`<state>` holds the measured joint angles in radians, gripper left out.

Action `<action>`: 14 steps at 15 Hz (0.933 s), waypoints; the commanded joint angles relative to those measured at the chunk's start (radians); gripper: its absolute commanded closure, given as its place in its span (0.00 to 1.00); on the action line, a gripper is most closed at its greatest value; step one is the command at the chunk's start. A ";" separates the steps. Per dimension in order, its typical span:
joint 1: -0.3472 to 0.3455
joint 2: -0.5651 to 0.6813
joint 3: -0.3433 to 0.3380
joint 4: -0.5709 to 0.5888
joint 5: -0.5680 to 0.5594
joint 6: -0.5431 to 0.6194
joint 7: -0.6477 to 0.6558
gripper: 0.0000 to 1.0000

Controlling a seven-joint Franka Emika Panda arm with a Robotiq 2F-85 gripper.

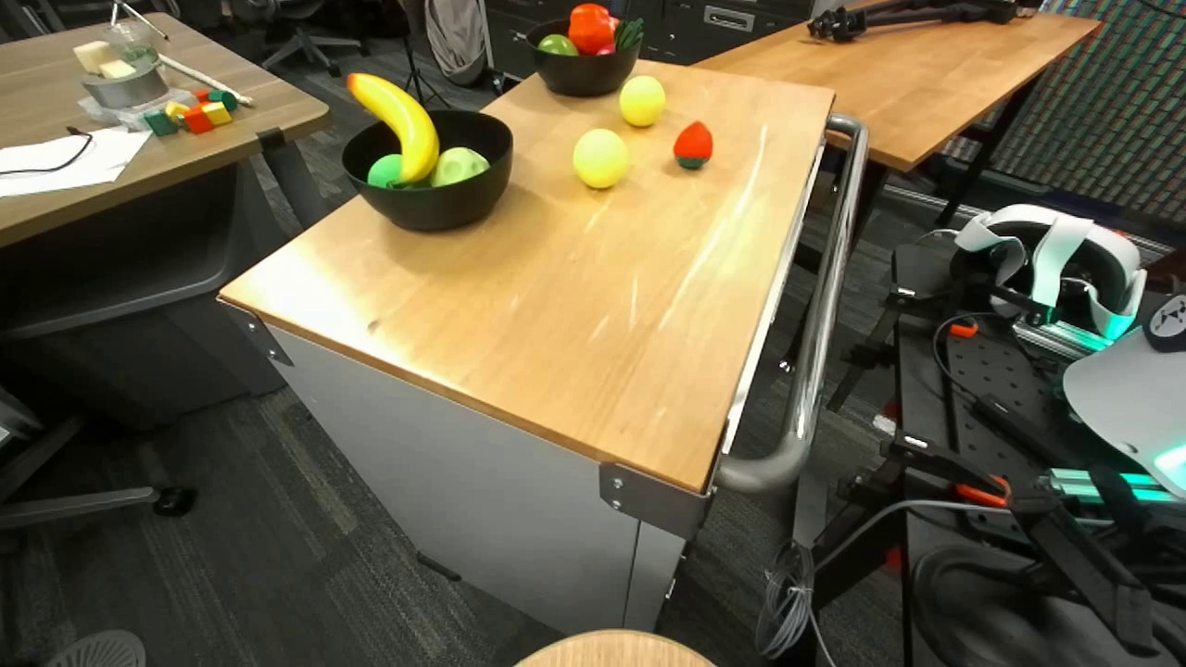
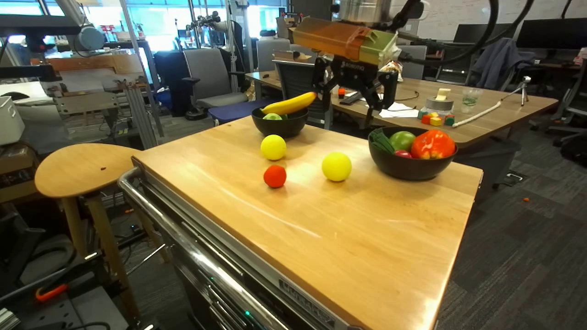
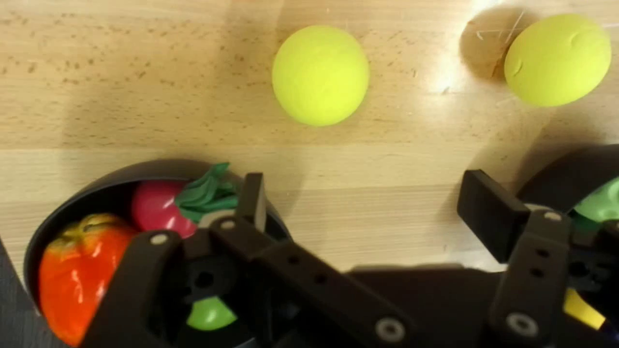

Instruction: Put the fruits inside the two black bowls

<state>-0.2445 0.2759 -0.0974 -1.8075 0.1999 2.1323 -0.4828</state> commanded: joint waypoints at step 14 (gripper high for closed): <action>0.013 0.125 -0.010 0.007 -0.131 -0.016 0.126 0.00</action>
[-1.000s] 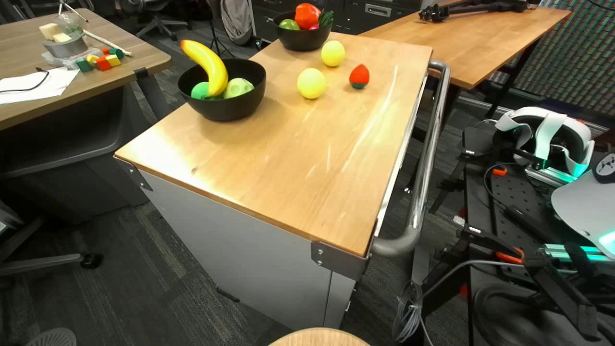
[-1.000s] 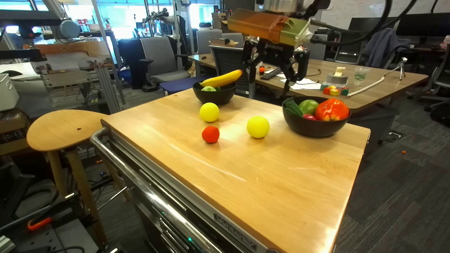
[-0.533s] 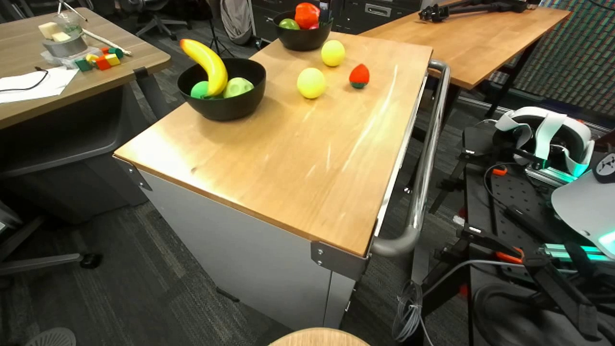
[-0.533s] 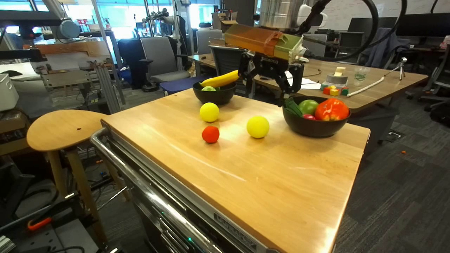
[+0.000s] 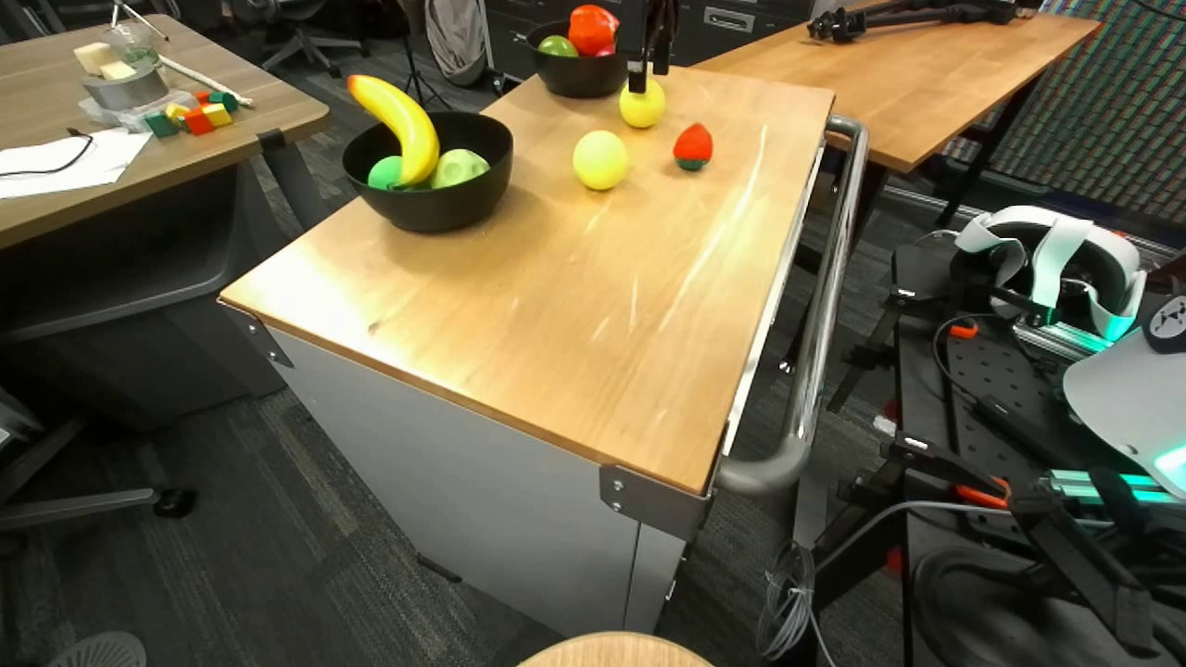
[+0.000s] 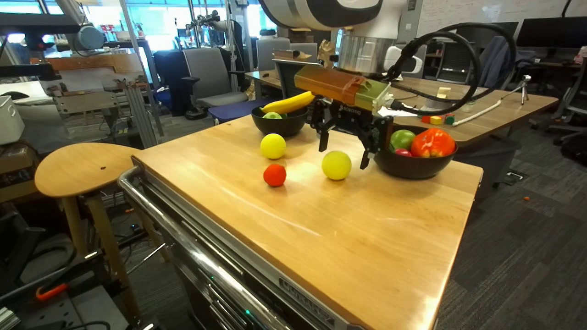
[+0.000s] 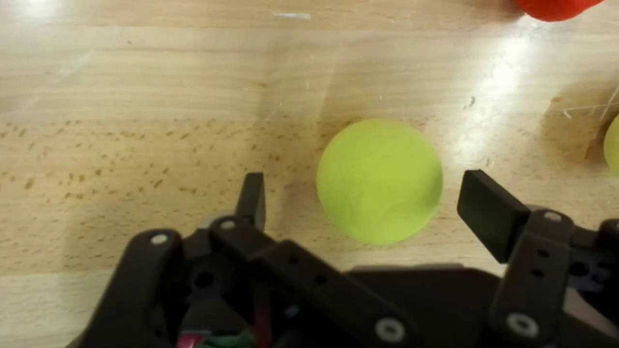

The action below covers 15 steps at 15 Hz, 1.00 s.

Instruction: Put the fruits inside the two black bowls

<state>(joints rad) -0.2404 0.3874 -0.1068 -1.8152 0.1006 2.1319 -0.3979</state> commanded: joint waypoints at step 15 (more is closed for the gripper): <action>-0.010 -0.055 0.025 0.140 0.011 -0.092 0.013 0.74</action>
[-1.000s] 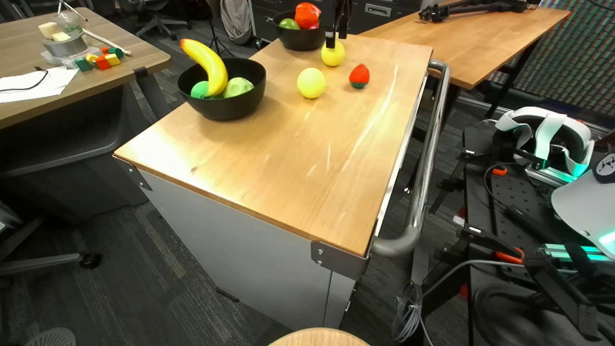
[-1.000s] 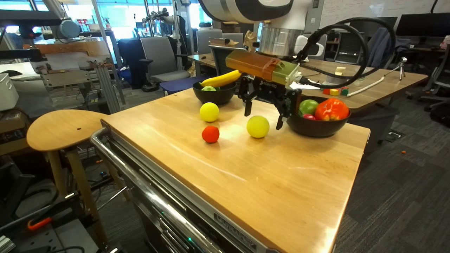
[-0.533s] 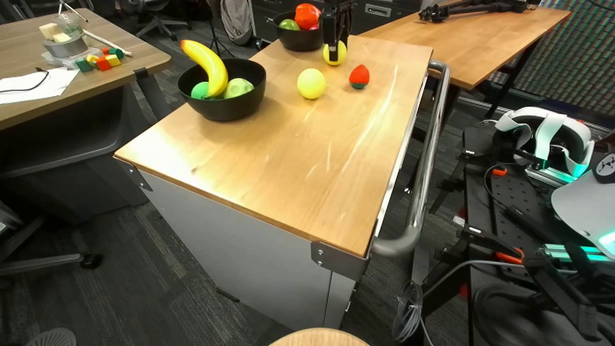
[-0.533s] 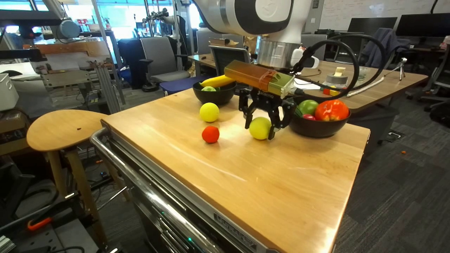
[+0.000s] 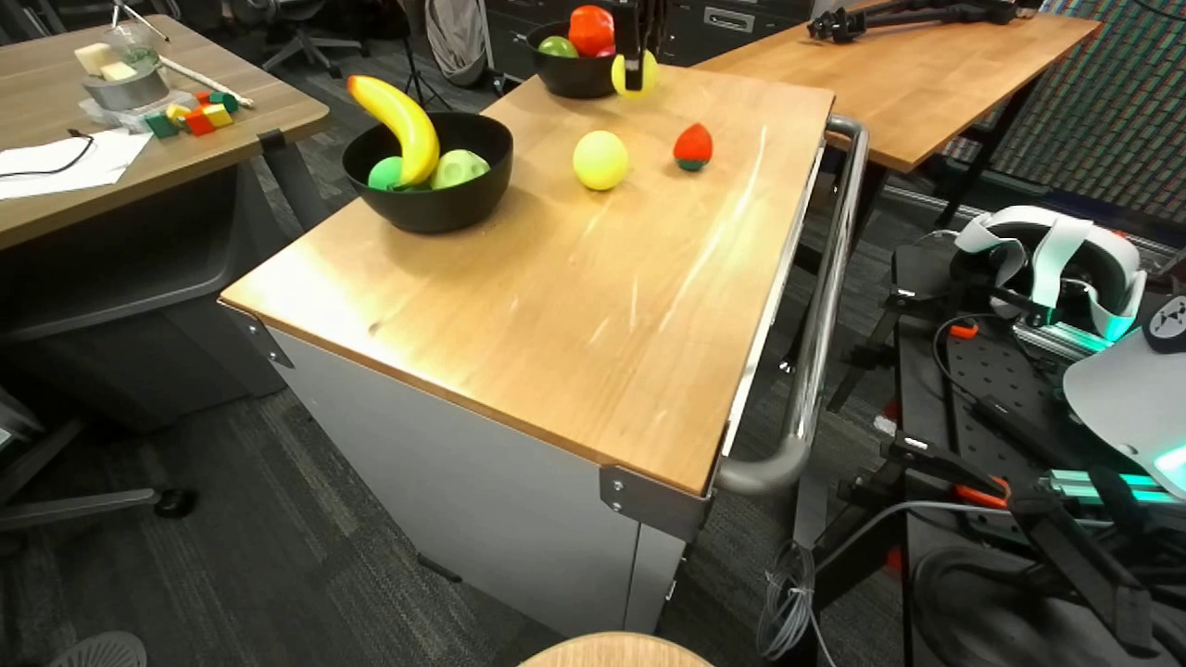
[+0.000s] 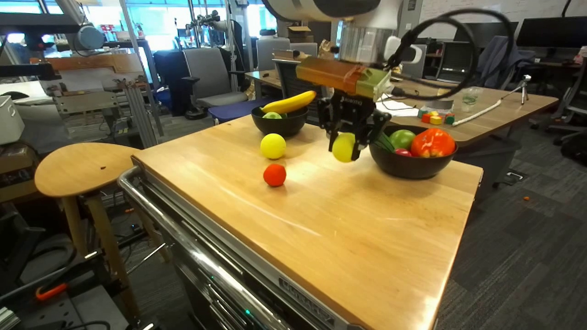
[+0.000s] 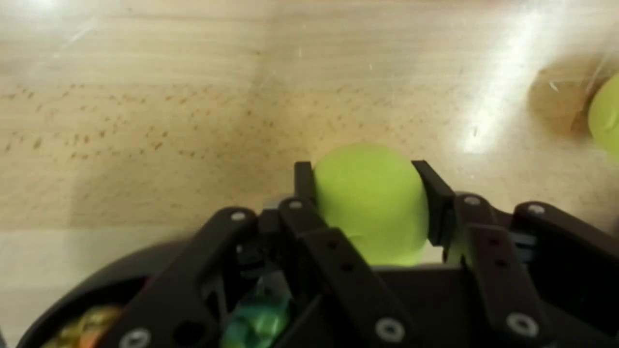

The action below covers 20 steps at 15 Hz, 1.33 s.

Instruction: Put the fruits inside the two black bowls

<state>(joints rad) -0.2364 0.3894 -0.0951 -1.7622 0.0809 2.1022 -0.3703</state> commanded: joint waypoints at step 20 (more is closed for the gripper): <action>-0.016 0.417 -0.031 0.839 -0.060 -0.375 0.197 0.15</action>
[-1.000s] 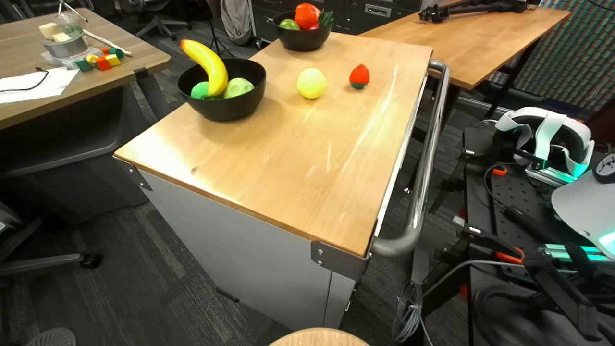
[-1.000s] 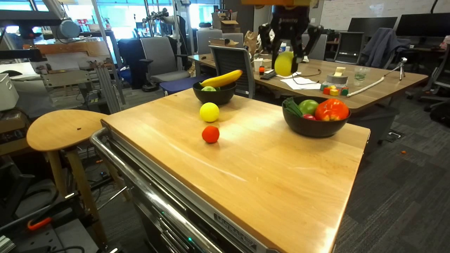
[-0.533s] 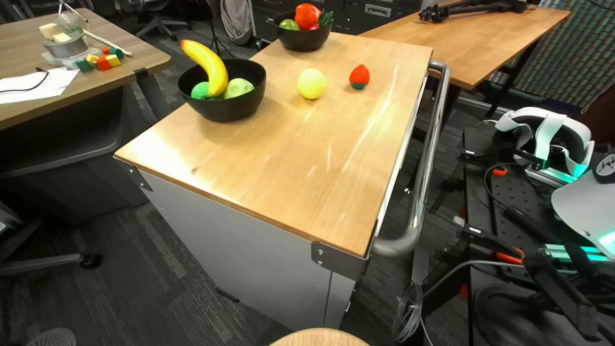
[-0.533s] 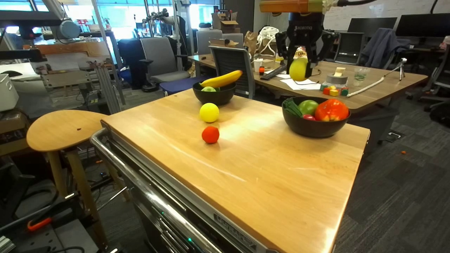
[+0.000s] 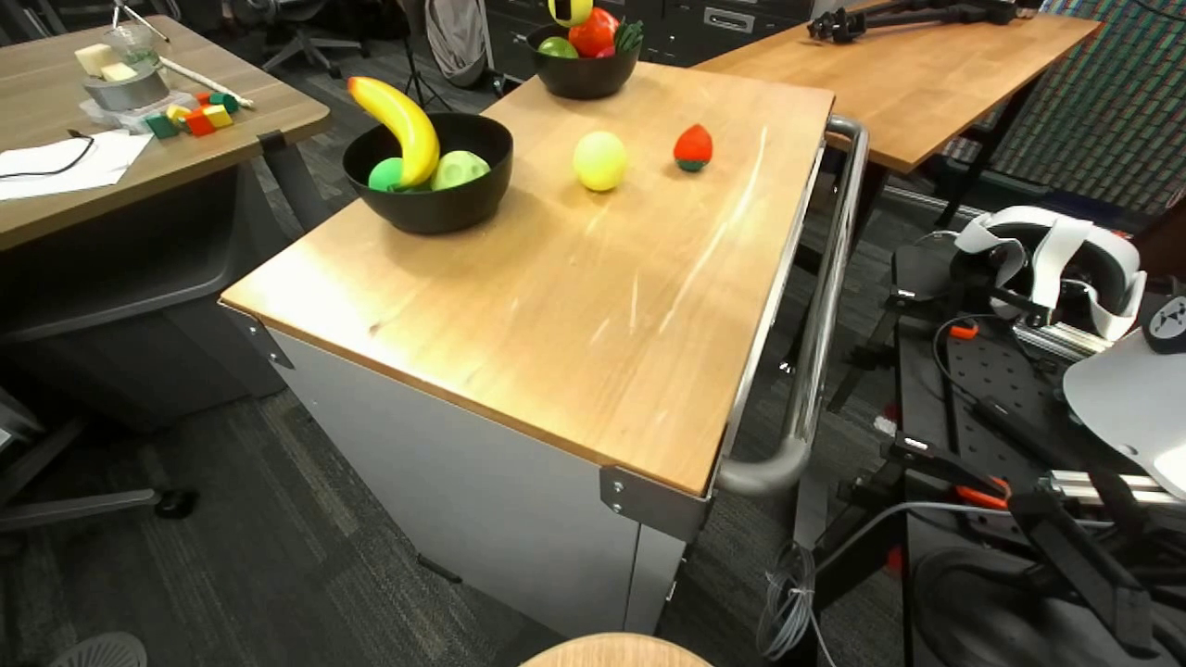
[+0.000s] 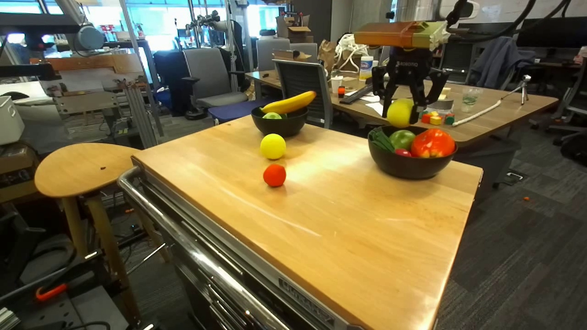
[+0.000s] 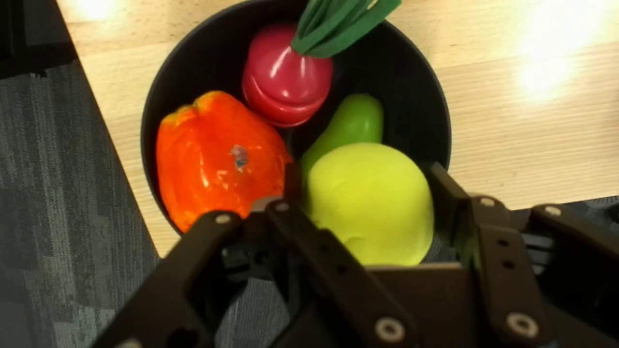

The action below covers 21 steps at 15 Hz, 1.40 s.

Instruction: Put the fruits inside the two black bowls

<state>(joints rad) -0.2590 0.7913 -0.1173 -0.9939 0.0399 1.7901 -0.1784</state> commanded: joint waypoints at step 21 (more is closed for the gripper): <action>0.012 -0.302 0.174 -0.418 0.146 0.115 -0.401 0.00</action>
<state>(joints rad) -0.2238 0.5044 0.0337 -1.4032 0.1218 1.9517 -0.5251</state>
